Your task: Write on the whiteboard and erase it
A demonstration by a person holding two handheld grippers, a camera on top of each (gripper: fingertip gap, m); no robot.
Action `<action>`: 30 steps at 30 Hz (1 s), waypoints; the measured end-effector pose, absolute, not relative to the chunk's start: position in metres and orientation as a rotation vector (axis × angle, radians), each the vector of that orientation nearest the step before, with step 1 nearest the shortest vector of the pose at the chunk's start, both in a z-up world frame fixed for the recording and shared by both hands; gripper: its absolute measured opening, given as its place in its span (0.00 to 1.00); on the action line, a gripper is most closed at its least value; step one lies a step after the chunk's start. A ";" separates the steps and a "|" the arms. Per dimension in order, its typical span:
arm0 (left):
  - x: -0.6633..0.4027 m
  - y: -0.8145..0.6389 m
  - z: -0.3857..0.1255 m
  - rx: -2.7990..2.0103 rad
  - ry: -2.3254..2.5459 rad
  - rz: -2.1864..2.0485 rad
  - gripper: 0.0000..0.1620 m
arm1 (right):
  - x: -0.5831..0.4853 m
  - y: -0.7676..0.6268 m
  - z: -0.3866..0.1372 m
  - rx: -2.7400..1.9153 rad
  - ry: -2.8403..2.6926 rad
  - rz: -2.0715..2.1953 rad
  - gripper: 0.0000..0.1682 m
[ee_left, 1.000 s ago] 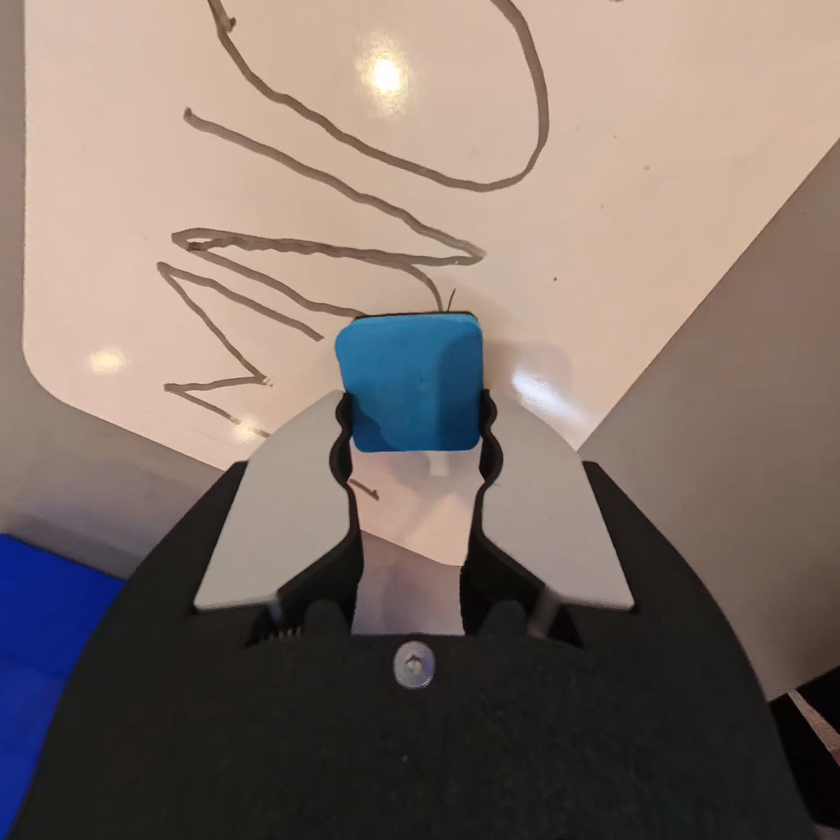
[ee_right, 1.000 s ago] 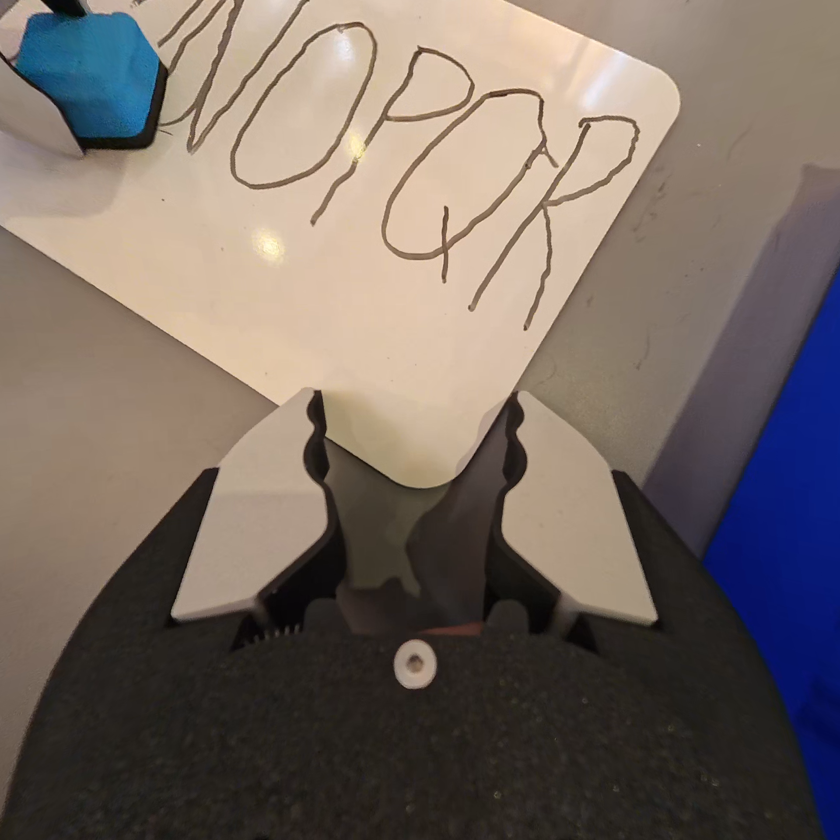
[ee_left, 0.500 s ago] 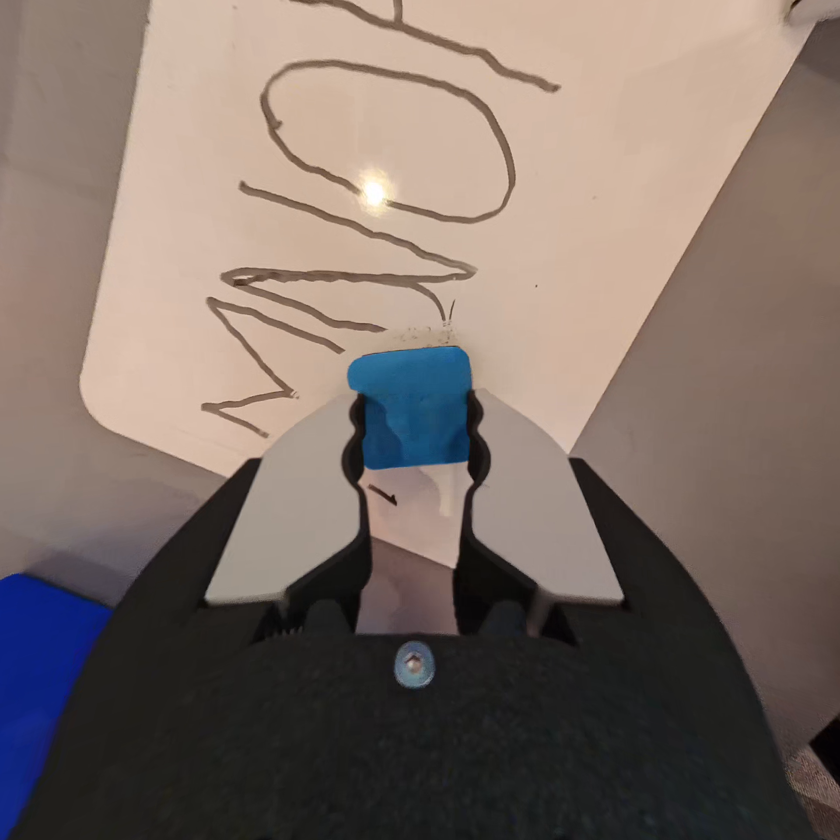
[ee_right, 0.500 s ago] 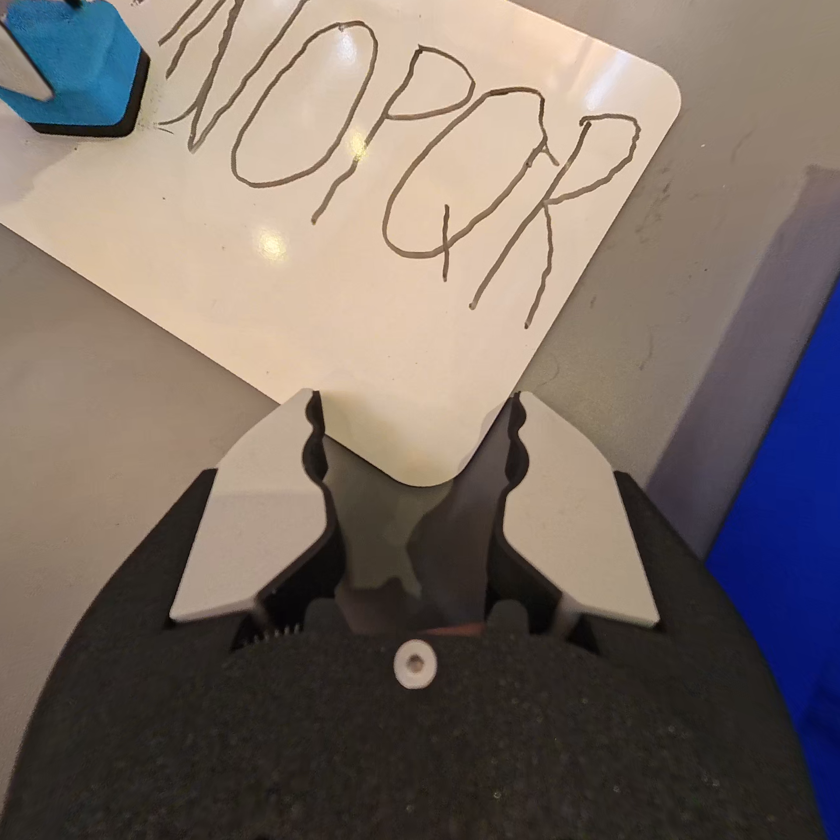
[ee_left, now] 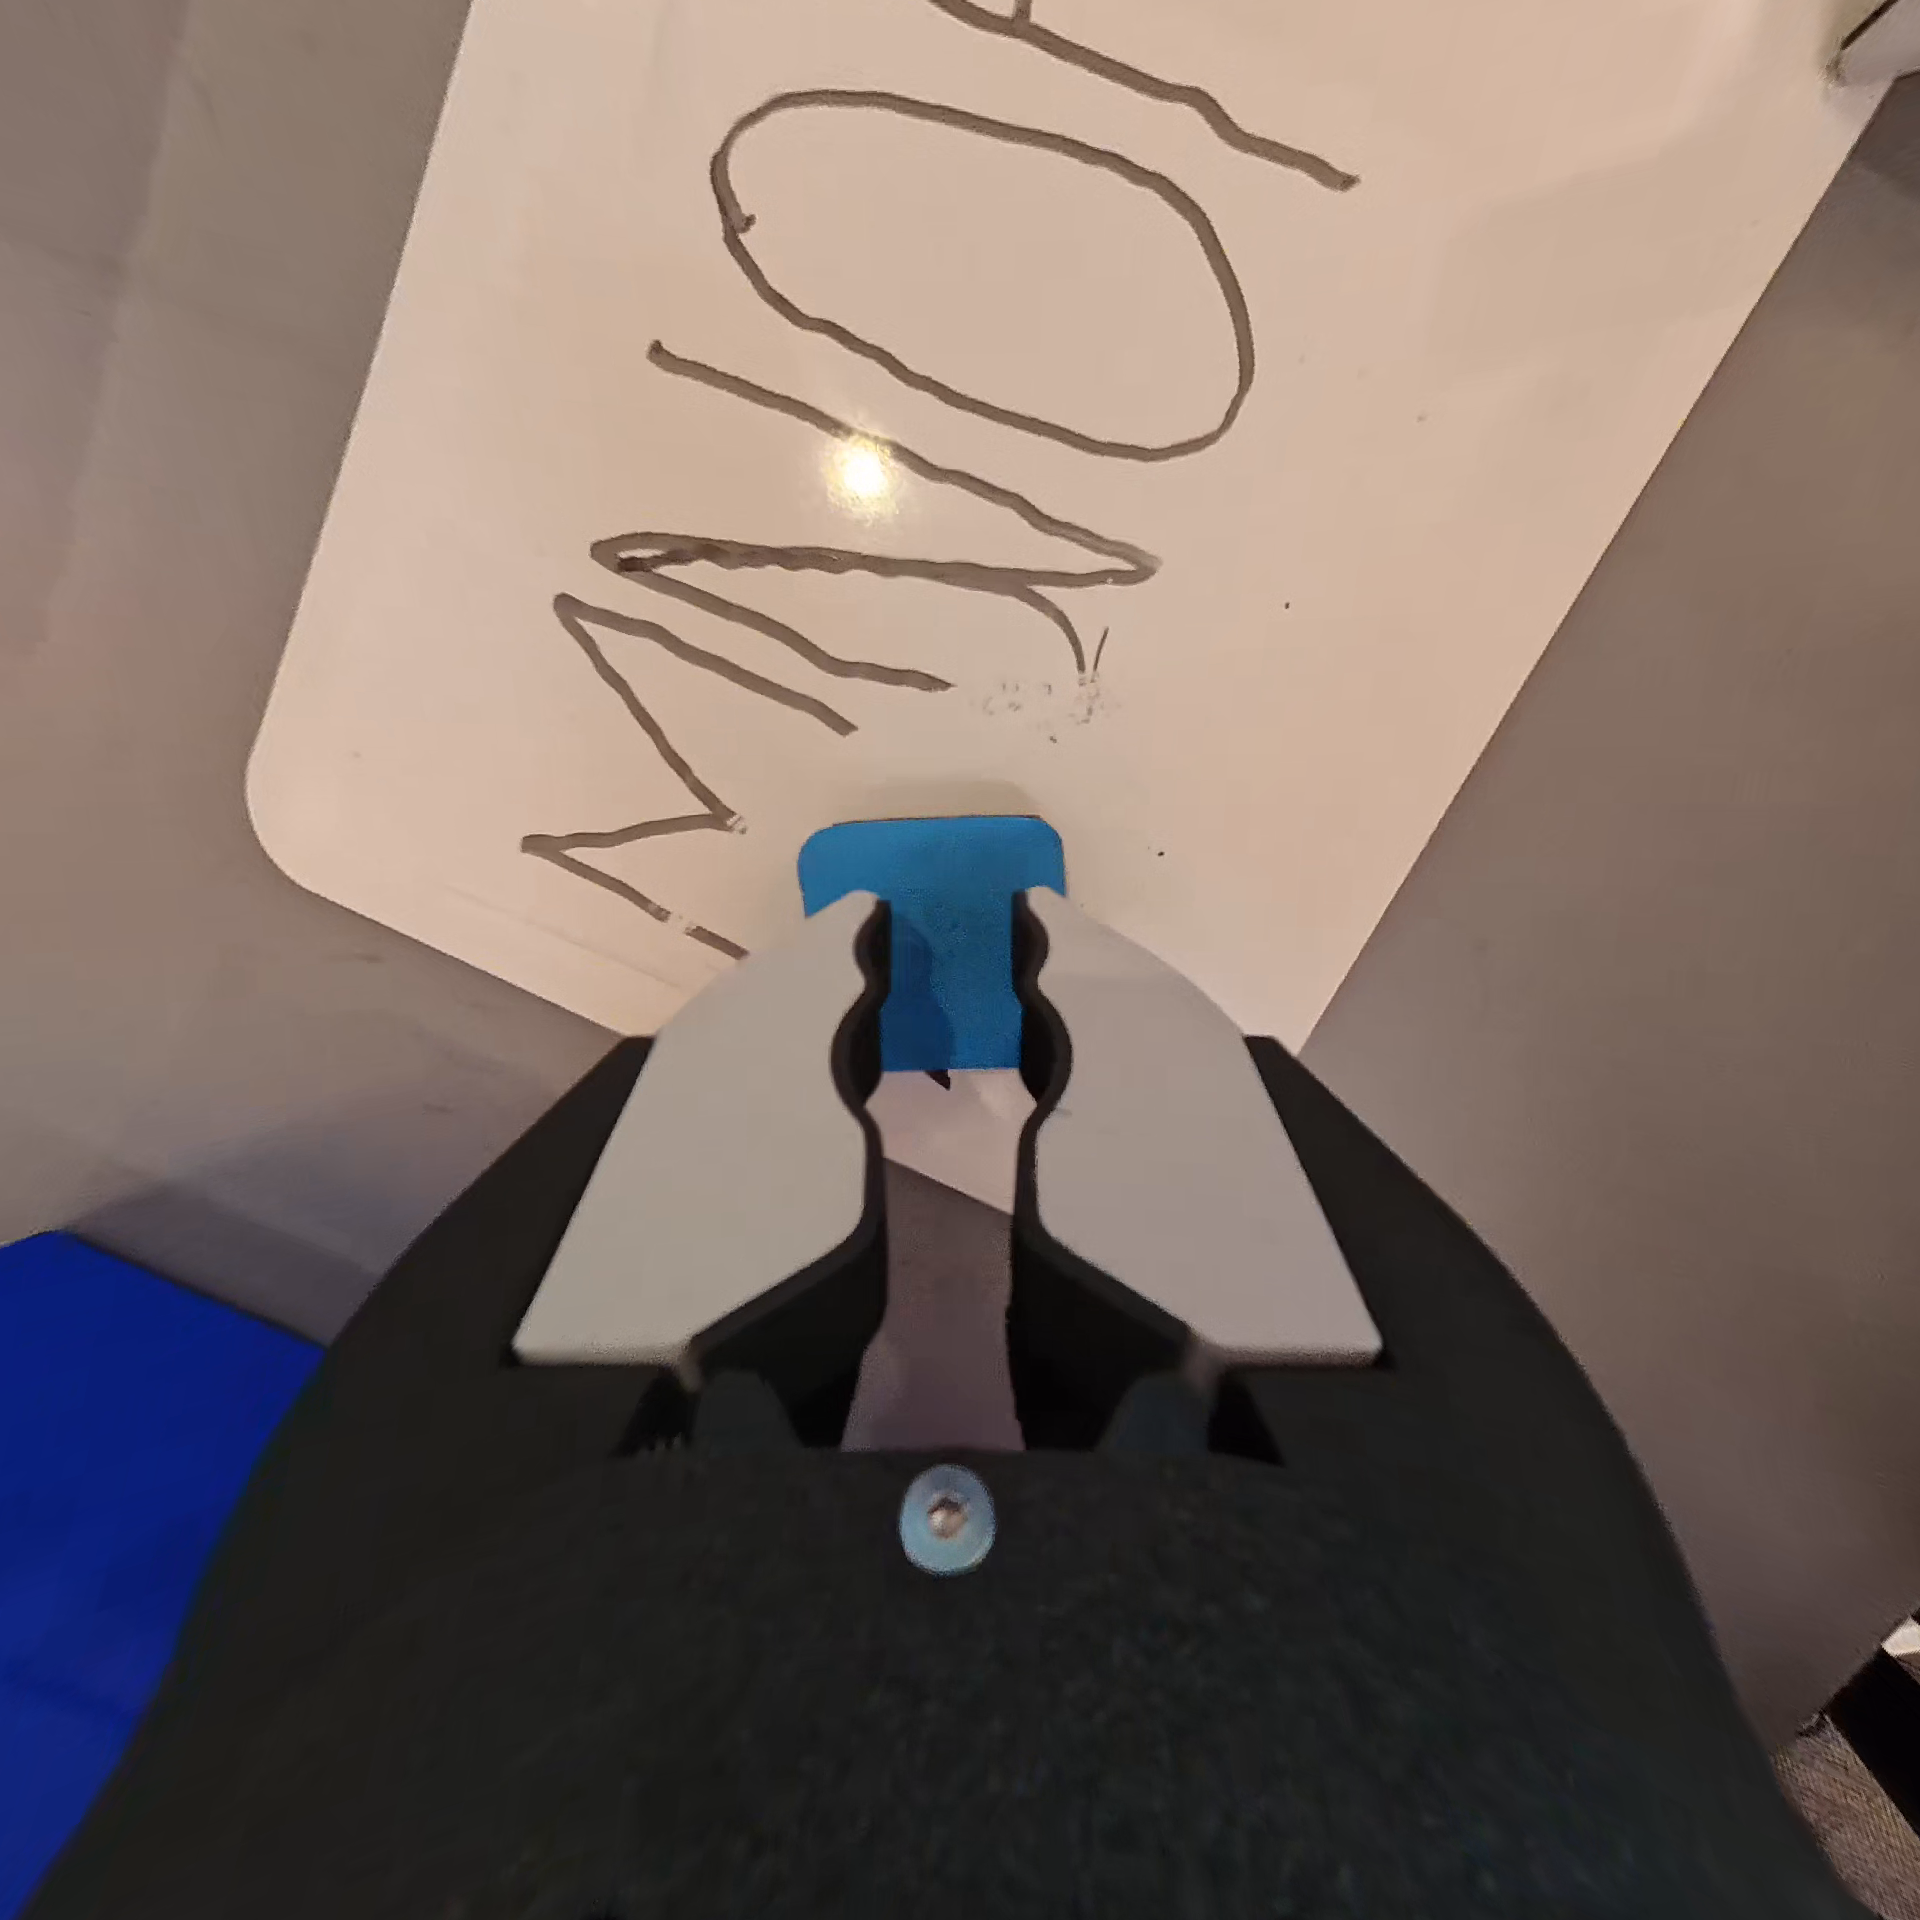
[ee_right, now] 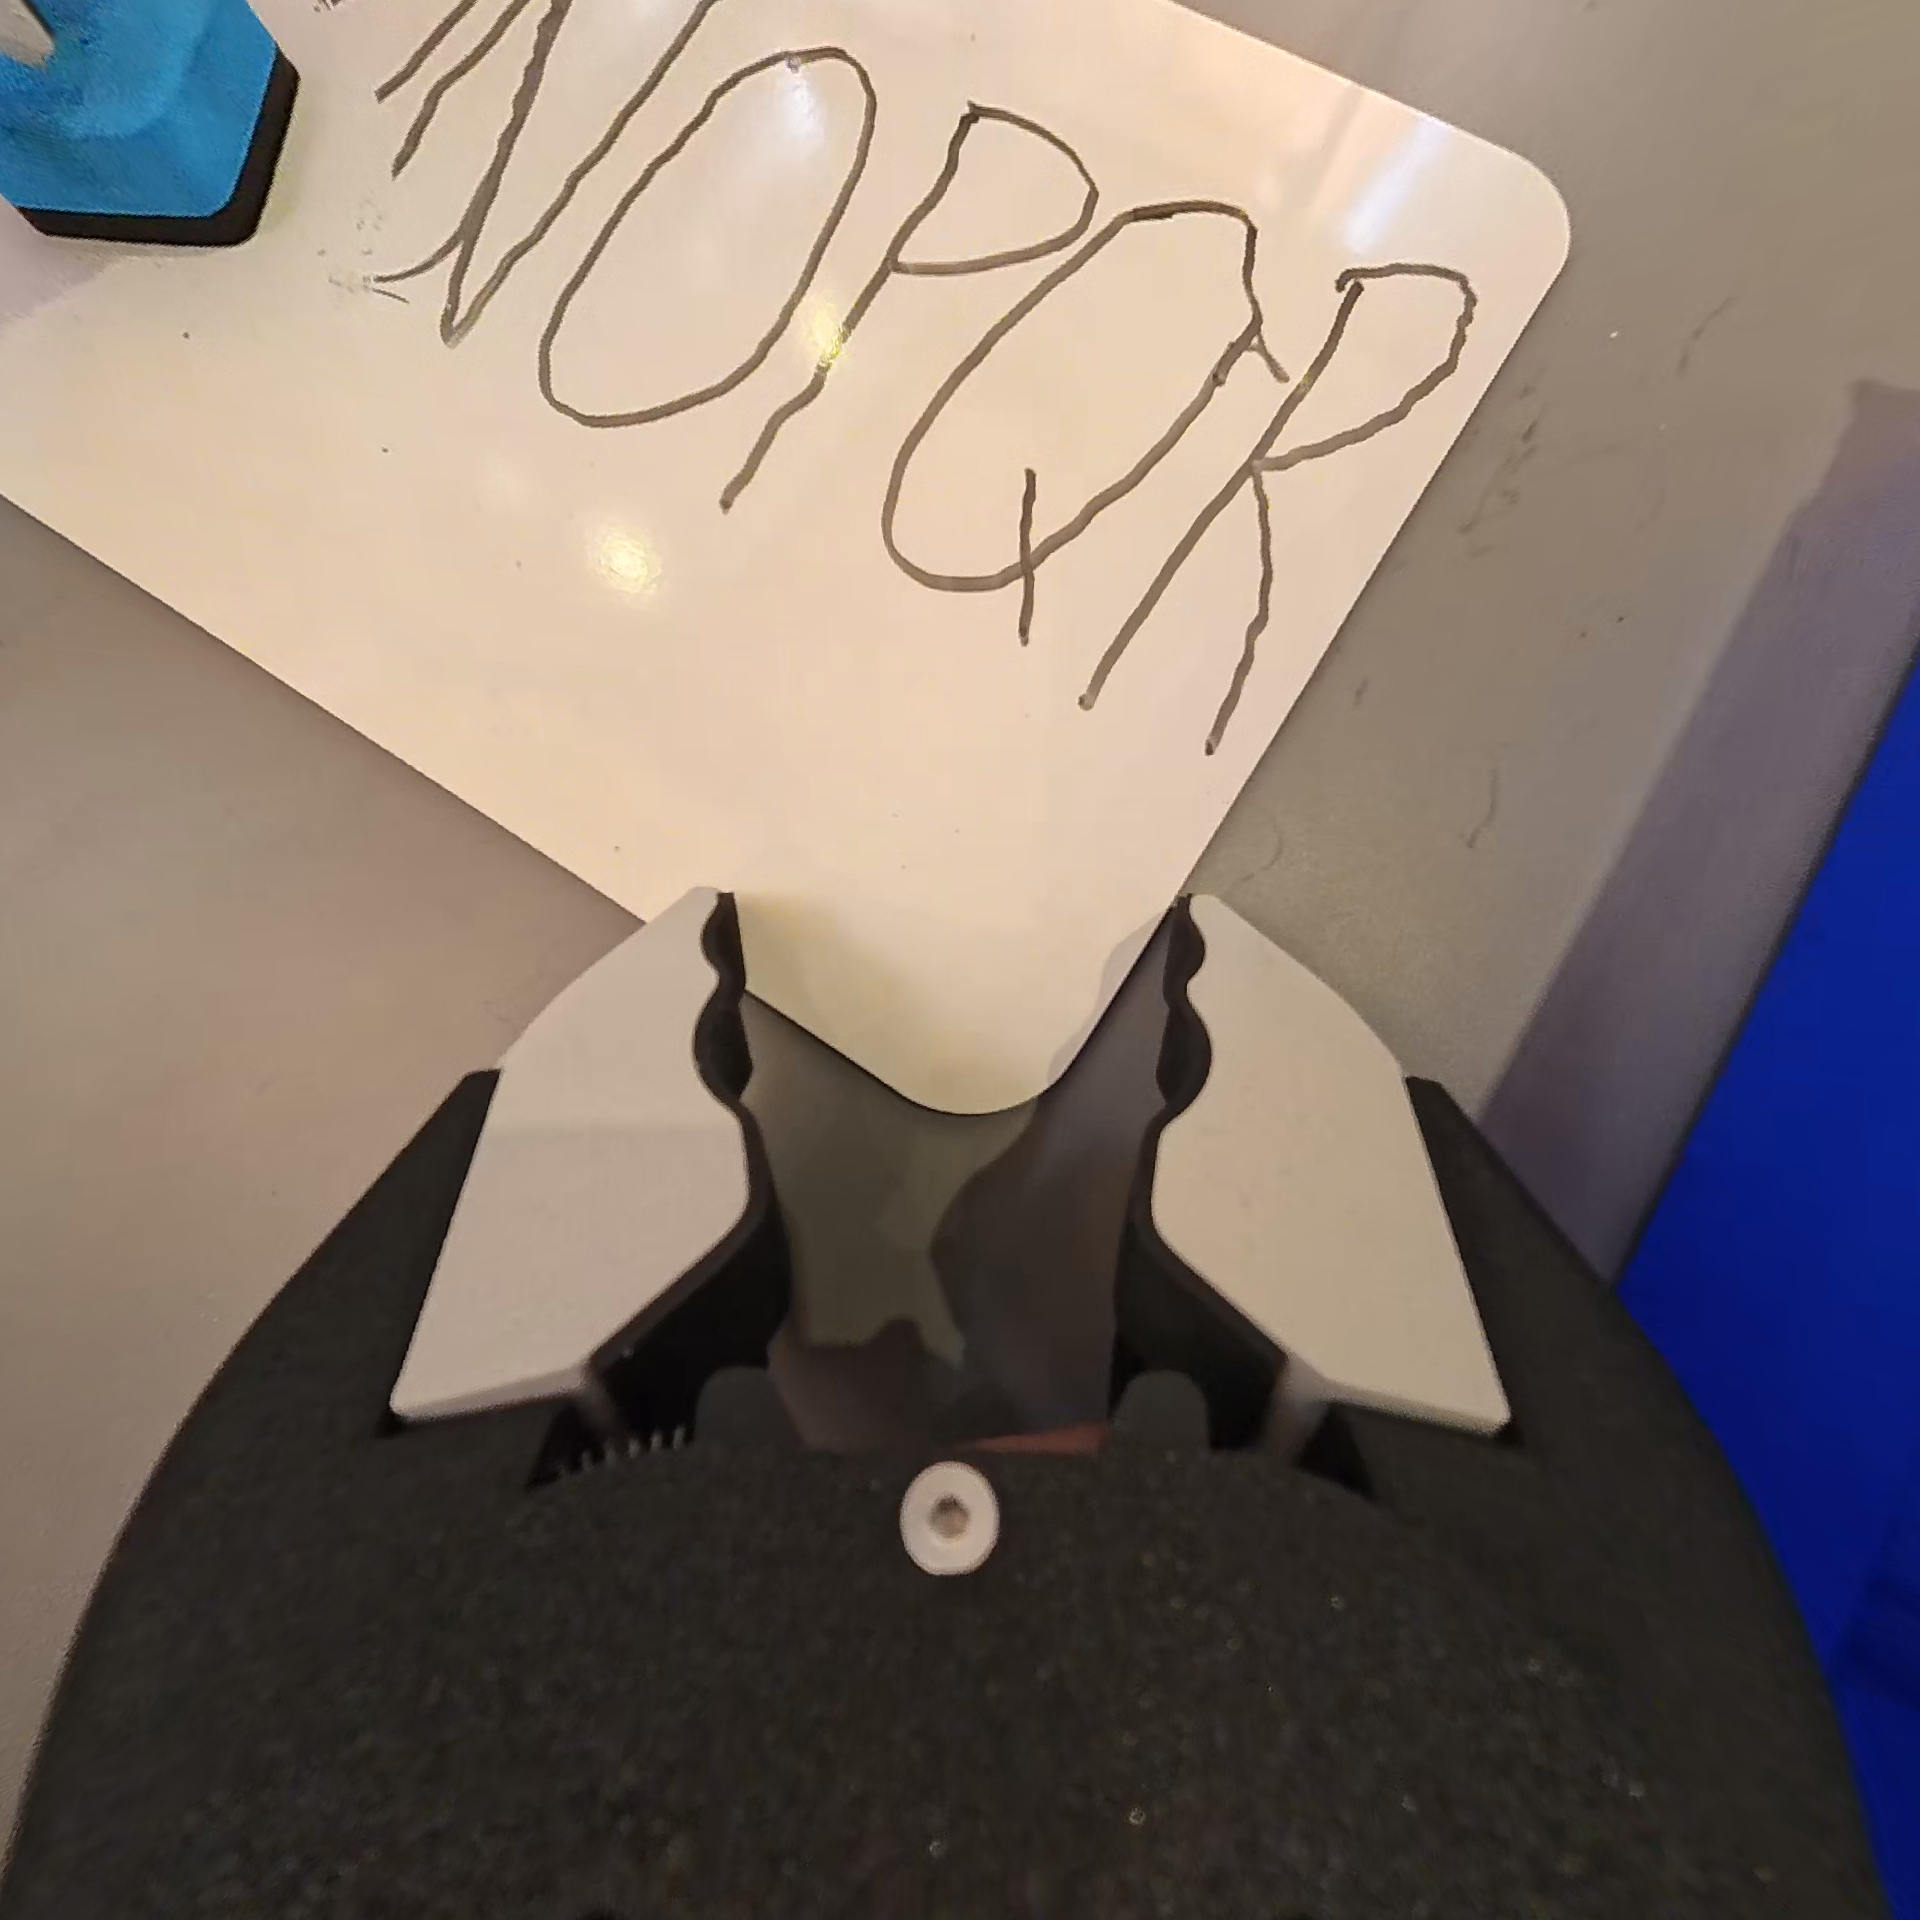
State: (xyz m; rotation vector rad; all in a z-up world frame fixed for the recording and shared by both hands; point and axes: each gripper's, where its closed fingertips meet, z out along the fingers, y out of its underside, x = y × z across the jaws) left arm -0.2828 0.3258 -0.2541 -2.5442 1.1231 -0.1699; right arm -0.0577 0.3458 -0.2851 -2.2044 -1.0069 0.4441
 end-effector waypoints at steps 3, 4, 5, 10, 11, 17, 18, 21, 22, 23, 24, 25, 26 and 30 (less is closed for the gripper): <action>-0.288 0.325 -0.259 -2.564 1.127 -0.163 0.21 | -0.058 0.346 -0.285 -2.204 -1.007 0.444 0.46; -0.290 0.325 -0.261 -2.564 1.123 -0.161 0.24 | -0.058 0.346 -0.285 -2.204 -1.007 0.445 0.46; -0.290 0.325 -0.260 -2.557 1.116 -0.178 0.25 | -0.058 0.346 -0.285 -2.205 -1.007 0.445 0.46; -0.291 0.324 -0.262 -2.547 1.121 -0.189 0.25 | -0.058 0.346 -0.285 -2.205 -1.007 0.445 0.46; -0.292 0.323 -0.262 -2.547 1.120 -0.198 0.25 | -0.058 0.346 -0.285 -2.205 -1.007 0.445 0.46; -0.313 0.326 -0.262 -2.603 1.043 -0.205 0.23 | -0.058 0.345 -0.285 -2.204 -1.010 0.447 0.46; -0.309 0.327 -0.262 -2.594 1.050 -0.206 0.23 | -0.058 0.345 -0.285 -2.204 -1.010 0.447 0.46; -0.275 0.318 -0.263 -2.545 1.179 -0.208 0.23 | -0.058 0.346 -0.285 -2.206 -1.005 0.444 0.47; -0.275 0.314 -0.262 -2.557 1.217 -0.170 0.20 | -0.057 0.347 -0.285 -2.207 -1.004 0.443 0.47; -0.281 0.314 -0.262 -2.581 1.223 -0.125 0.12 | -0.057 0.347 -0.285 -2.206 -1.004 0.443 0.47; -0.295 0.320 -0.262 -2.609 1.197 -0.033 0.03 | -0.057 0.347 -0.285 -2.206 -1.004 0.443 0.47; -0.309 0.324 -0.262 -2.635 1.174 0.027 0.00 | -0.058 0.347 -0.285 -2.206 -1.004 0.443 0.47; -0.310 0.324 -0.262 -2.656 1.142 -0.025 0.00 | -0.058 0.347 -0.285 -2.206 -1.004 0.443 0.47; -0.305 0.318 -0.262 -2.630 1.204 0.059 0.00 | -0.058 0.347 -0.285 -2.206 -1.004 0.443 0.47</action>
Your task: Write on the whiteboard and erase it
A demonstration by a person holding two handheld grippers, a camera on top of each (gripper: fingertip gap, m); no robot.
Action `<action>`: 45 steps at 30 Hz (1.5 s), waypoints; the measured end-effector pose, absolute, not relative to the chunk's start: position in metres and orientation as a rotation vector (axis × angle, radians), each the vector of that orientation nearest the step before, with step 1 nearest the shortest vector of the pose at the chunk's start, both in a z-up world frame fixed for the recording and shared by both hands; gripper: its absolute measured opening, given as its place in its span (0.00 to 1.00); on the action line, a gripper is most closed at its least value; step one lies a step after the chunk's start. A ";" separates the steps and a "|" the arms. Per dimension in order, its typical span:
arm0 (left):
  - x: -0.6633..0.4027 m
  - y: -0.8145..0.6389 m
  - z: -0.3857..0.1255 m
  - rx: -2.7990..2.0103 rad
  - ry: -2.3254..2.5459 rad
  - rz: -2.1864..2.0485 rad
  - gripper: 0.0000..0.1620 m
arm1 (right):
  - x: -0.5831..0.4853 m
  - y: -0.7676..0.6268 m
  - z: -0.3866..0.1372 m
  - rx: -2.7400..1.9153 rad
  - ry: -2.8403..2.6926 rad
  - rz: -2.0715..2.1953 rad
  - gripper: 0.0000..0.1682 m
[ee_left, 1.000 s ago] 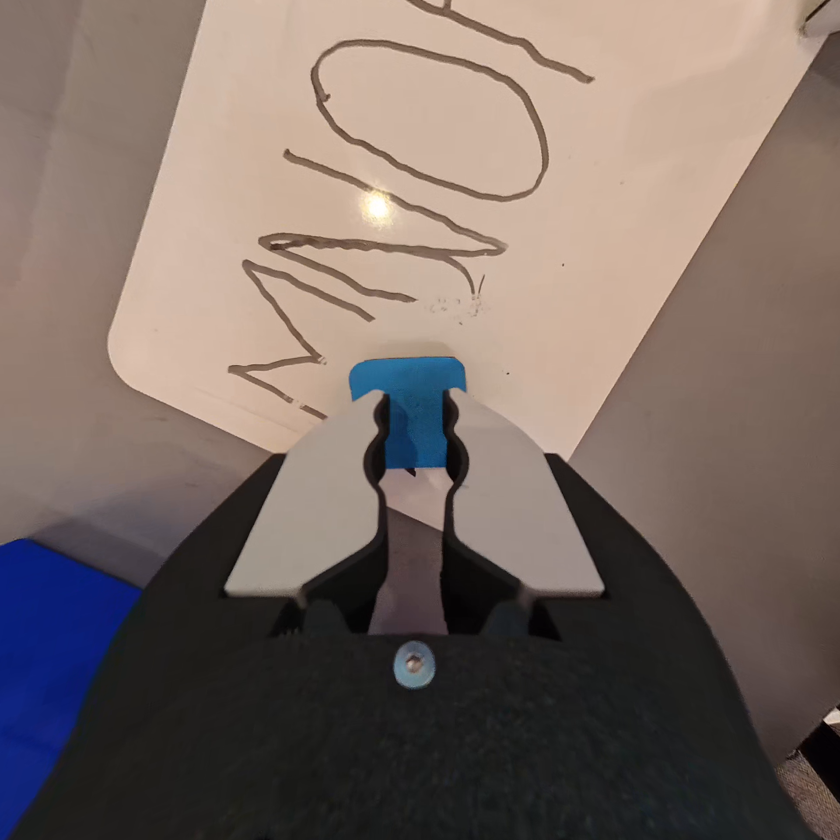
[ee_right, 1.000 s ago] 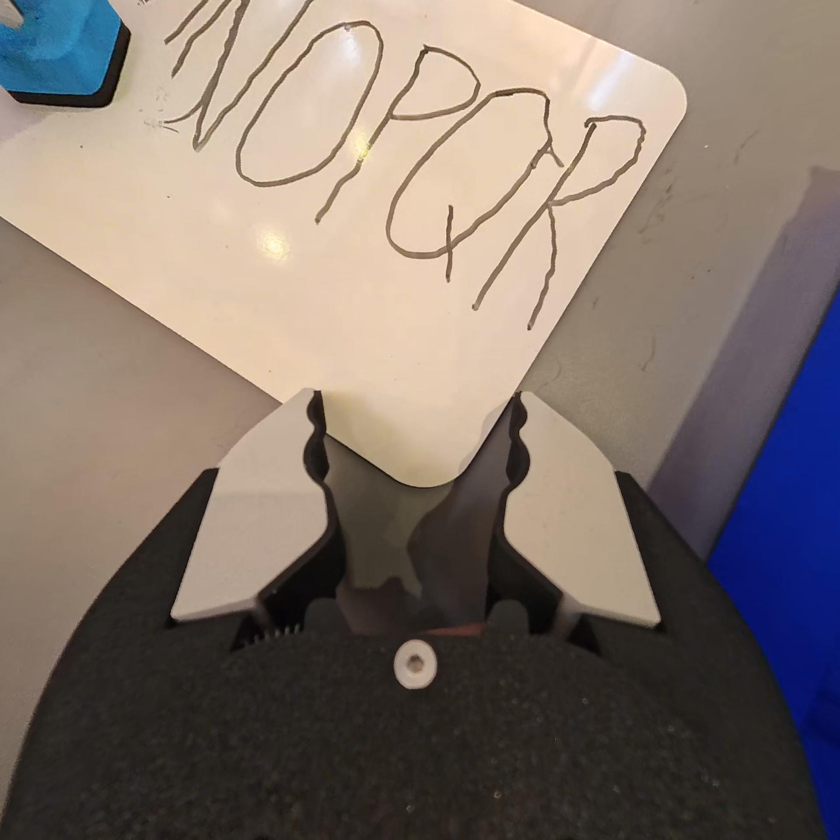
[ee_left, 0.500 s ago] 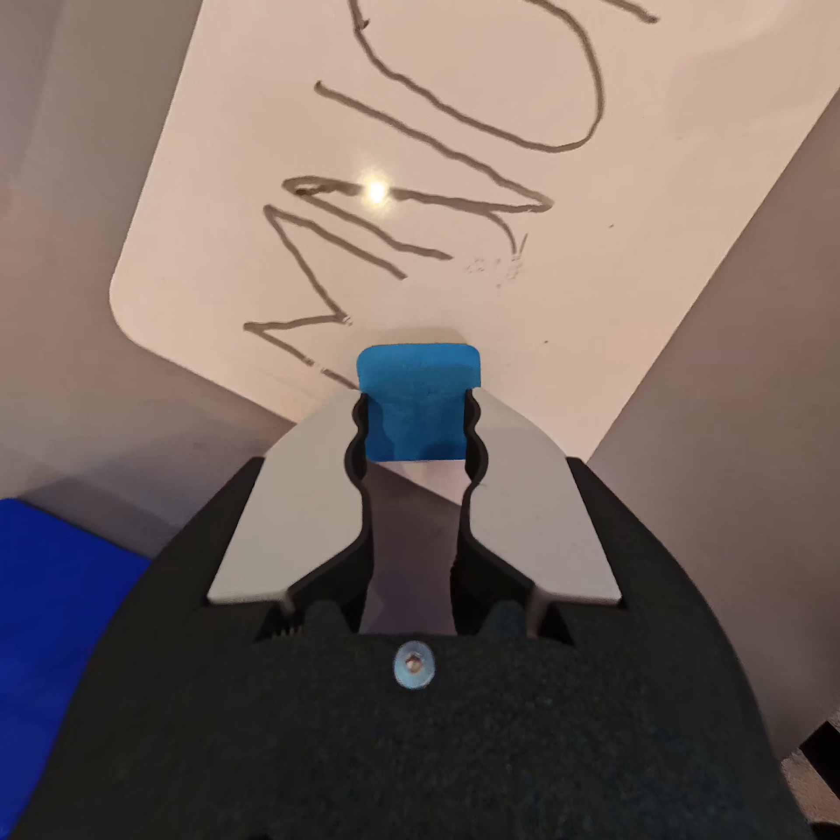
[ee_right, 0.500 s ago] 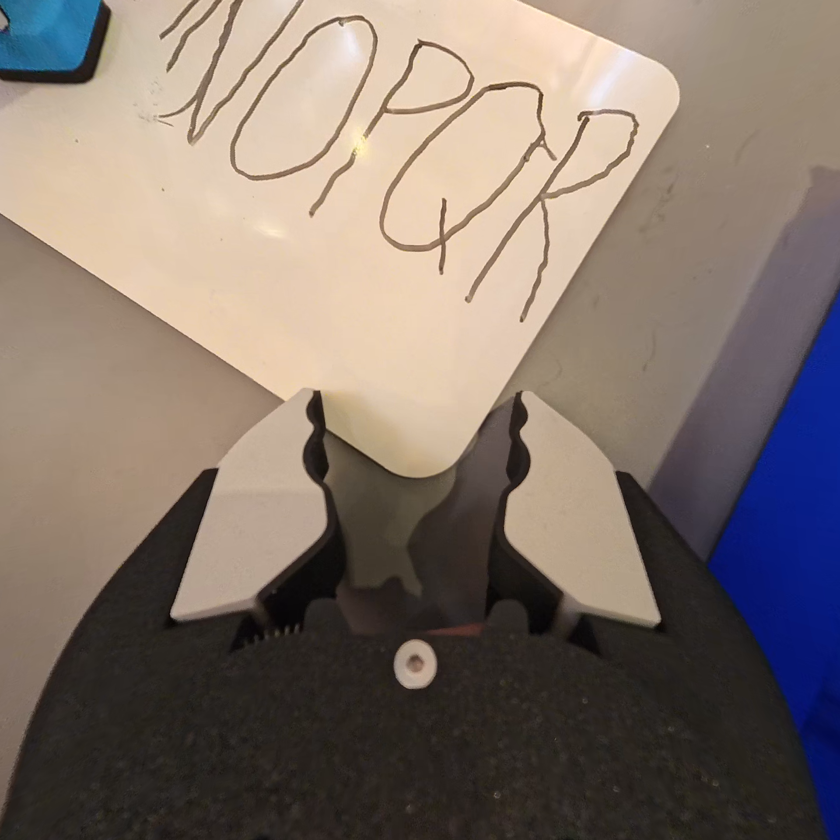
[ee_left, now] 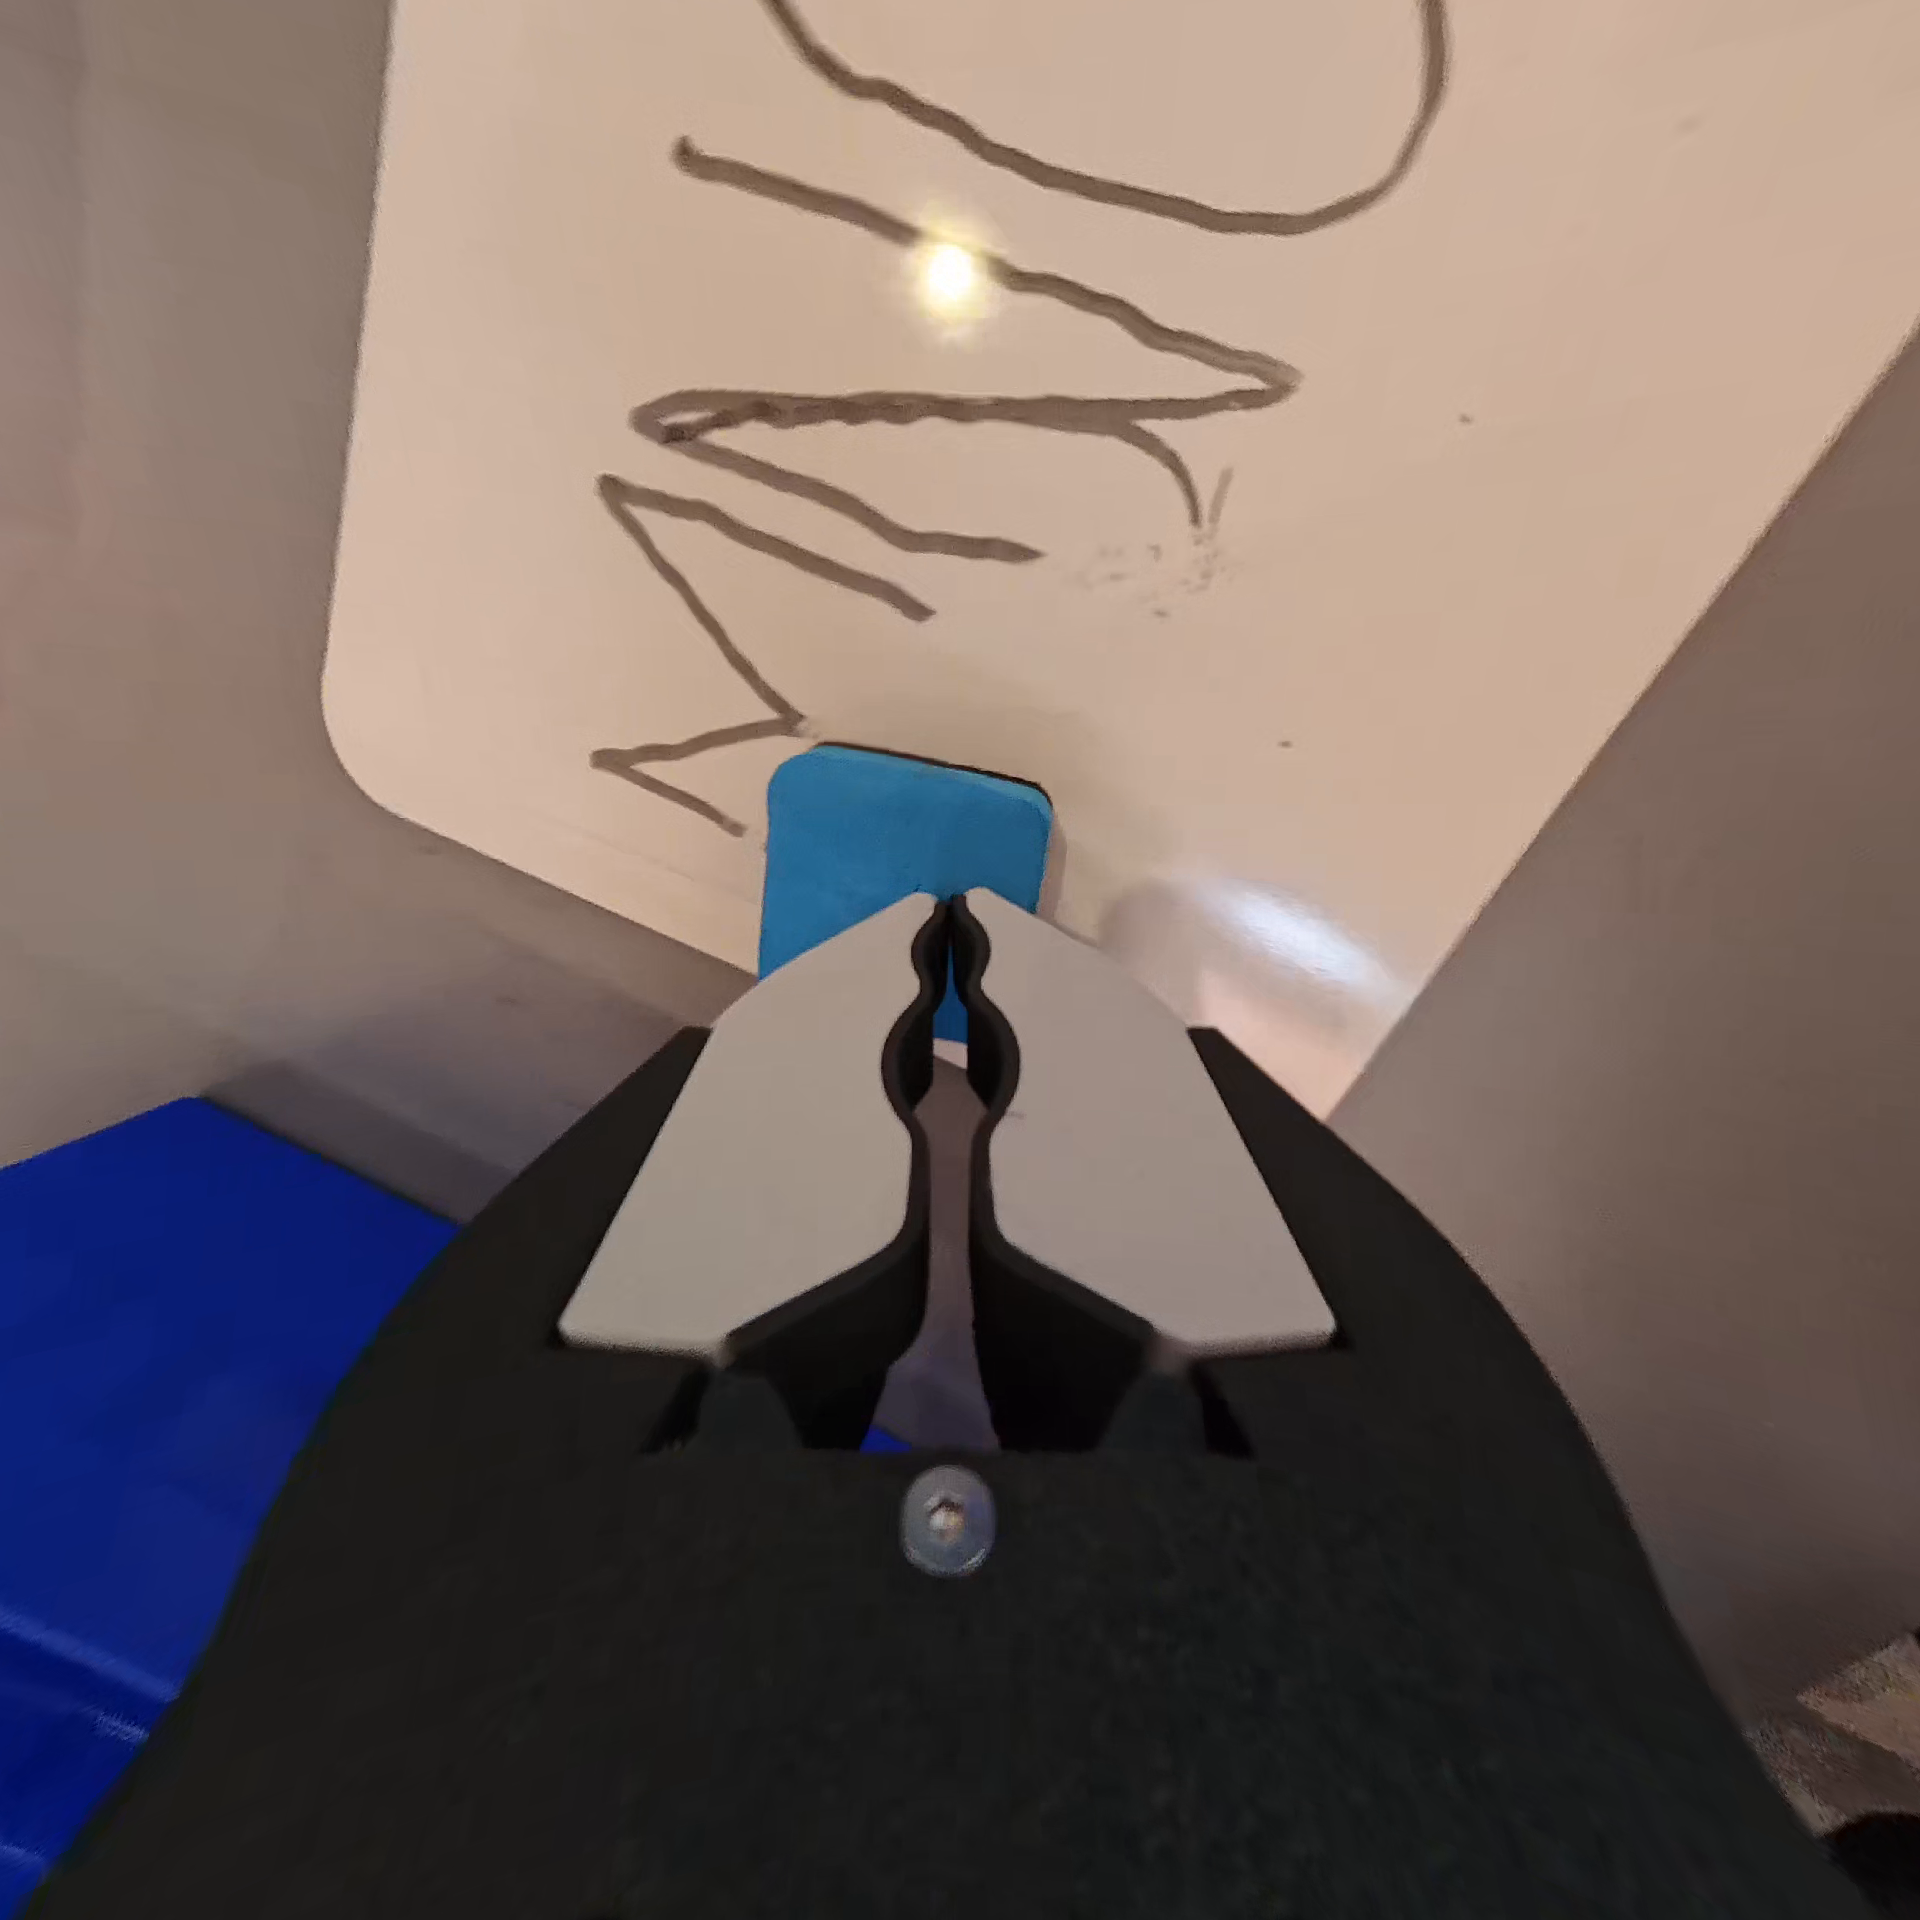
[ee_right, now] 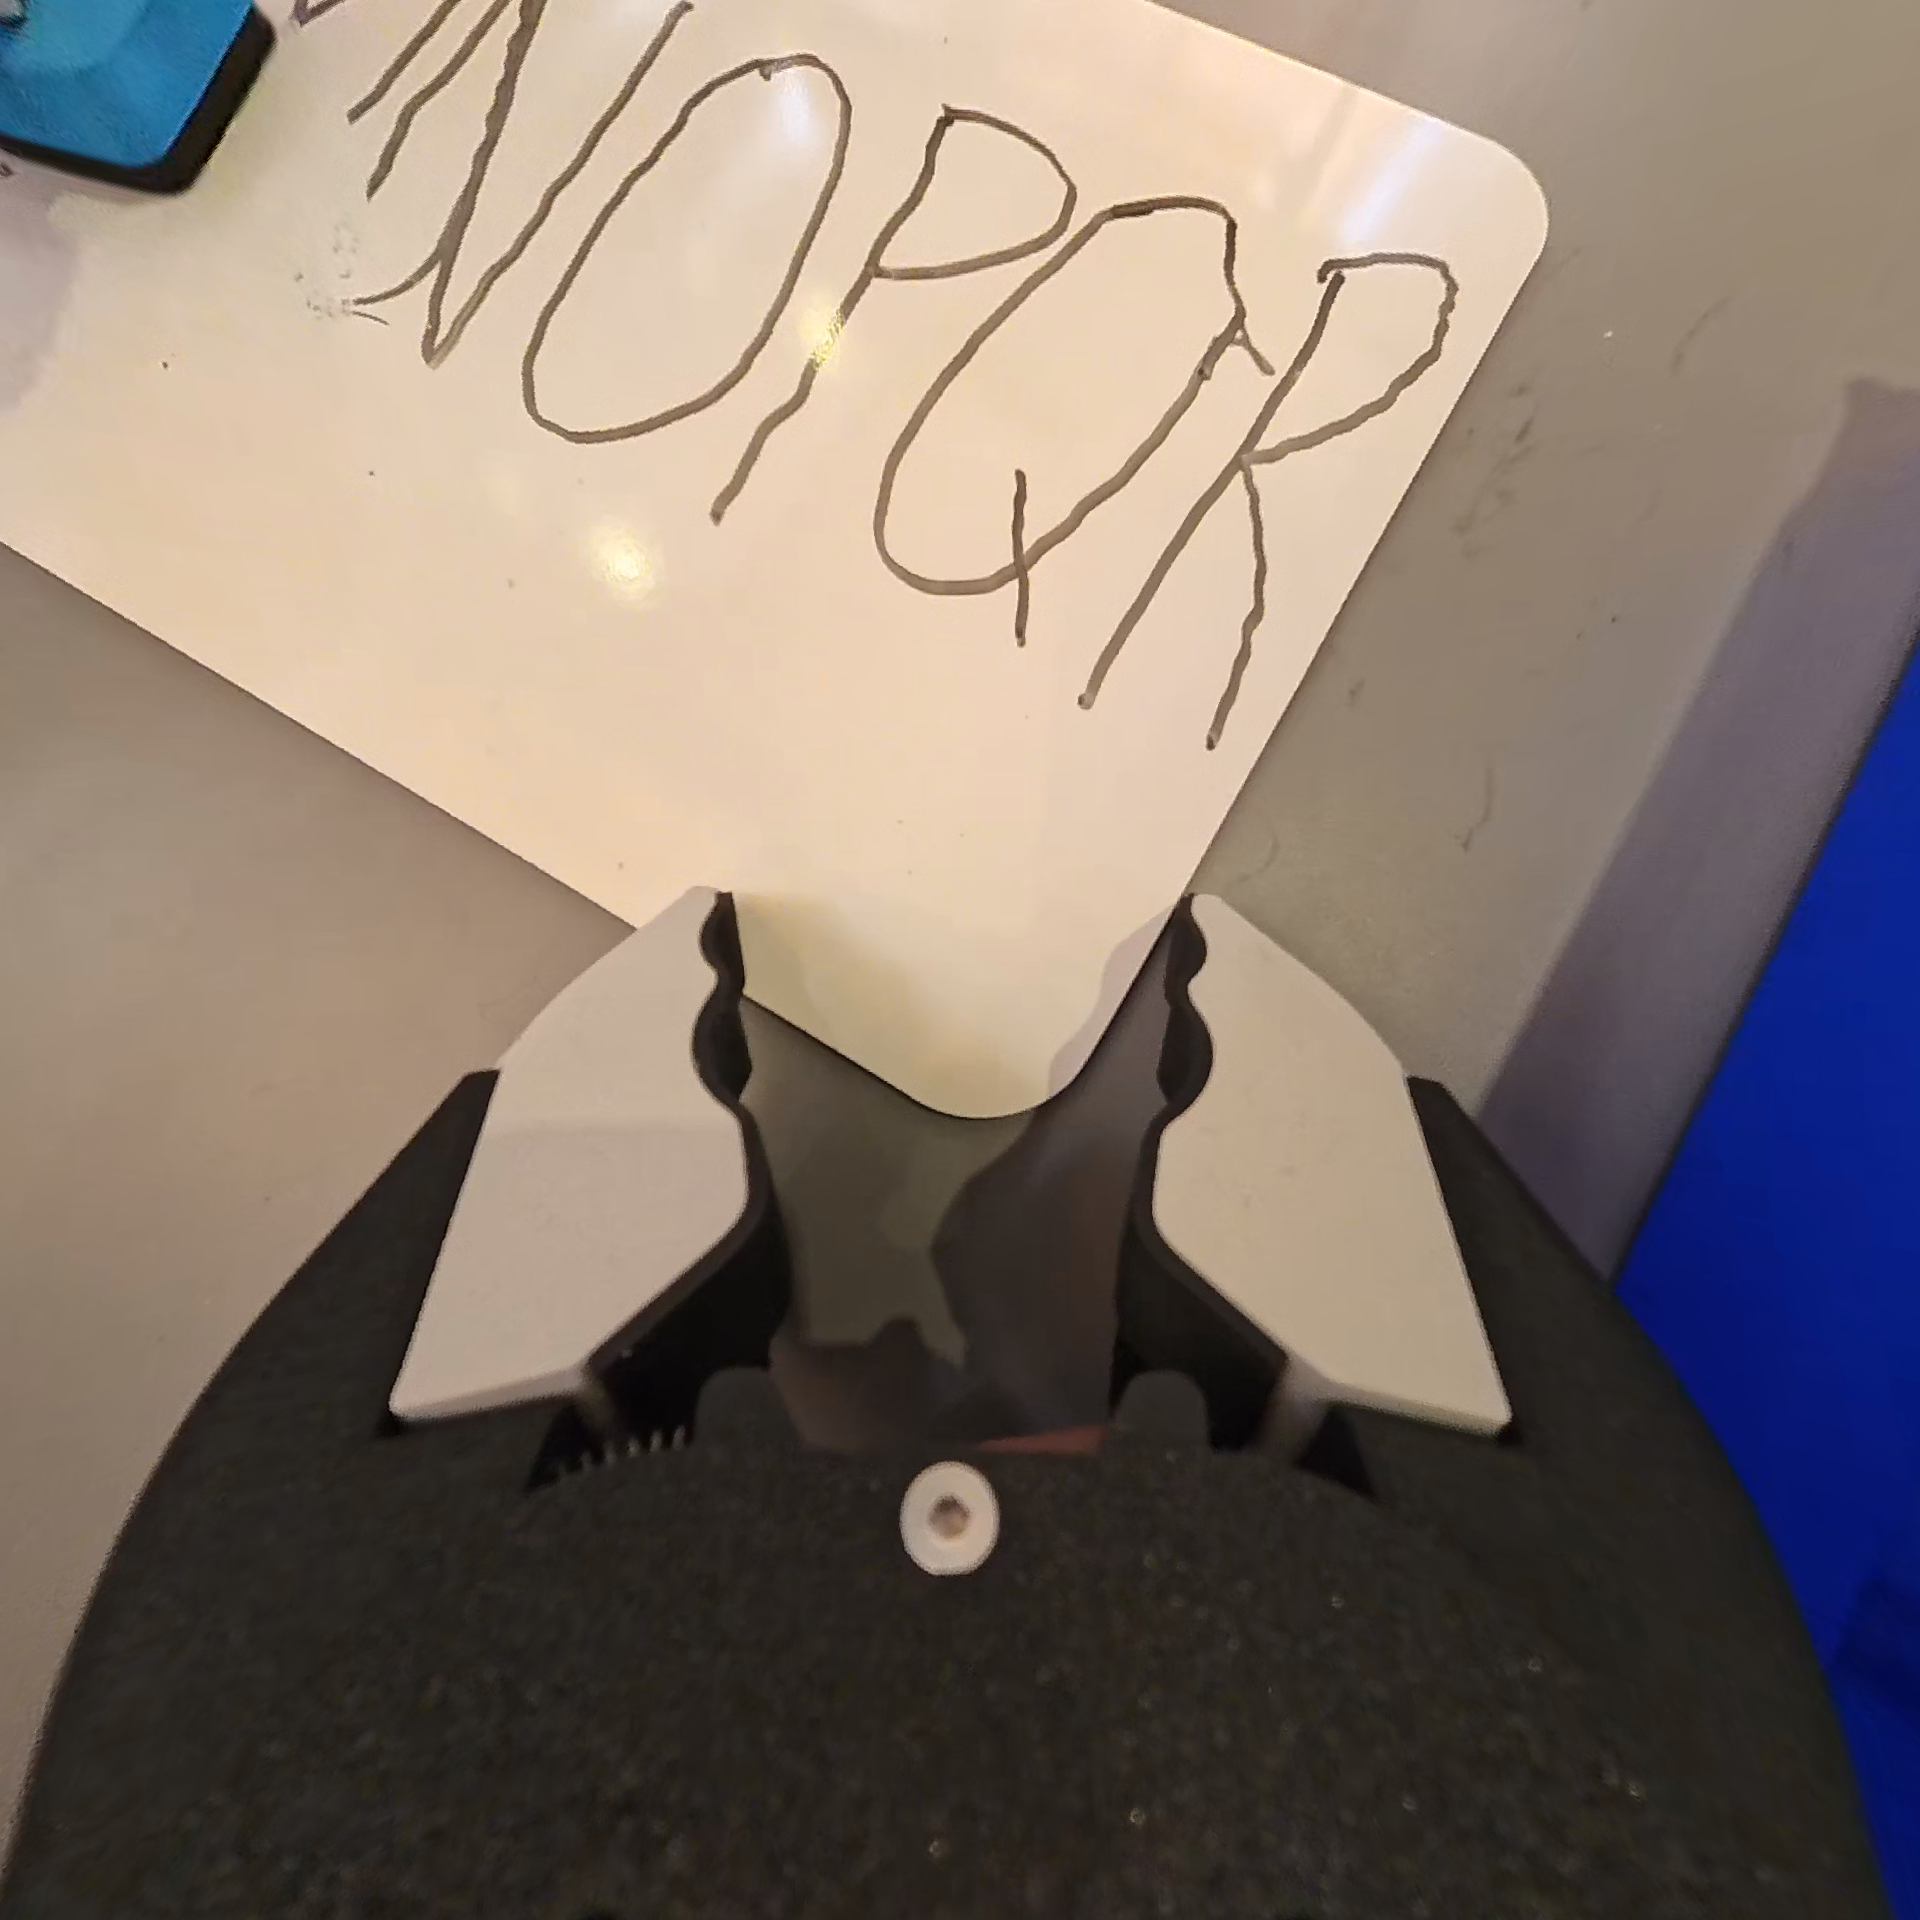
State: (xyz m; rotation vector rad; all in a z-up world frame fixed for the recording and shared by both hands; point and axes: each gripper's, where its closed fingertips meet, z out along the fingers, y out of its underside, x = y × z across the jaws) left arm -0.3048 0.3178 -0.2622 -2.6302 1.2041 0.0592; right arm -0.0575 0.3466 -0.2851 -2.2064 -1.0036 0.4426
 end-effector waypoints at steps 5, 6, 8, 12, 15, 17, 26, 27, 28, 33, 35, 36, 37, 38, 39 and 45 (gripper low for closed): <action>-0.301 0.321 -0.251 -2.619 1.175 0.018 0.26 | -0.058 0.347 -0.285 -2.206 -1.003 0.443 0.47; -0.303 0.322 -0.251 -2.620 1.186 0.023 0.27 | -0.058 0.347 -0.285 -2.206 -1.003 0.443 0.47; -0.302 0.319 -0.253 -2.619 1.259 0.007 0.28 | -0.058 0.347 -0.285 -2.206 -1.003 0.444 0.46; -0.298 0.315 -0.267 -2.590 1.456 0.050 0.31 | -0.058 0.347 -0.285 -2.207 -1.003 0.444 0.46; -0.300 0.320 -0.272 -2.622 1.452 0.050 0.32 | -0.057 0.347 -0.285 -2.207 -1.003 0.444 0.46; -0.312 0.321 -0.271 -2.667 1.446 0.109 0.31 | -0.057 0.347 -0.285 -2.207 -1.003 0.444 0.46; -0.303 0.290 -0.272 -2.672 1.662 0.151 0.31 | -0.057 0.347 -0.285 -2.207 -1.002 0.444 0.46; -0.304 0.292 -0.271 -2.680 1.659 0.129 0.31 | -0.057 0.347 -0.285 -2.207 -1.002 0.444 0.46; -0.308 0.301 -0.271 -2.686 1.615 0.120 0.31 | -0.057 0.347 -0.285 -2.207 -1.003 0.444 0.46; -0.332 0.356 -0.268 -2.732 1.398 0.151 0.31 | -0.057 0.347 -0.285 -2.207 -1.003 0.443 0.46; -0.334 0.364 -0.272 -2.803 1.339 0.103 0.31 | -0.058 0.347 -0.285 -2.207 -1.001 0.441 0.46; -0.330 0.367 -0.272 -2.786 1.344 0.120 0.31 | -0.057 0.347 -0.285 -2.208 -0.999 0.440 0.46; -0.320 0.365 -0.272 -2.765 1.396 0.129 0.31 | -0.057 0.348 -0.285 -2.209 -0.997 0.439 0.46; -0.303 0.359 -0.272 -2.723 1.485 0.116 0.31 | -0.057 0.347 -0.285 -2.209 -0.995 0.438 0.46; -0.287 0.351 -0.272 -2.659 1.602 0.103 0.31 | -0.057 0.348 -0.285 -2.209 -0.994 0.437 0.46; -0.328 0.374 -0.271 -2.843 1.391 0.148 0.31 | -0.058 0.348 -0.285 -2.208 -0.994 0.440 0.45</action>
